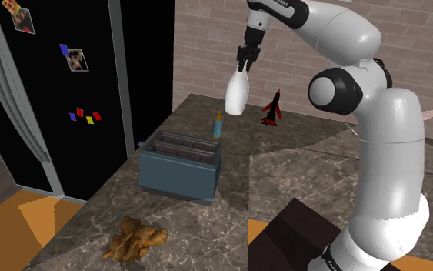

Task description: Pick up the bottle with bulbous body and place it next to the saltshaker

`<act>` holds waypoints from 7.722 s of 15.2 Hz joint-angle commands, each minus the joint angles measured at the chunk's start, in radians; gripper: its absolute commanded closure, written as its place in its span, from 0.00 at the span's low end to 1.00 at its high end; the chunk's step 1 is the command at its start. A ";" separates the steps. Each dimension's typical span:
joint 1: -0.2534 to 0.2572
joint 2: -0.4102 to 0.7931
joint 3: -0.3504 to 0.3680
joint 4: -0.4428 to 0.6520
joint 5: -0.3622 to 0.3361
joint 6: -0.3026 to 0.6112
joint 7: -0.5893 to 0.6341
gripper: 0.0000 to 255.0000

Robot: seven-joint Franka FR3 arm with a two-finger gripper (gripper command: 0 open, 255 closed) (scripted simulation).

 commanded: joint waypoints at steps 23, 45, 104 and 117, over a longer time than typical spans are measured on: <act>0.306 -0.758 0.215 -0.913 -0.153 0.172 0.453 1.00; 0.455 -0.897 0.592 -0.935 -0.057 0.066 0.975 1.00; 0.589 -0.640 1.083 -1.115 -0.135 0.474 1.598 1.00; 0.590 -0.606 1.106 -1.266 -0.161 0.646 1.632 1.00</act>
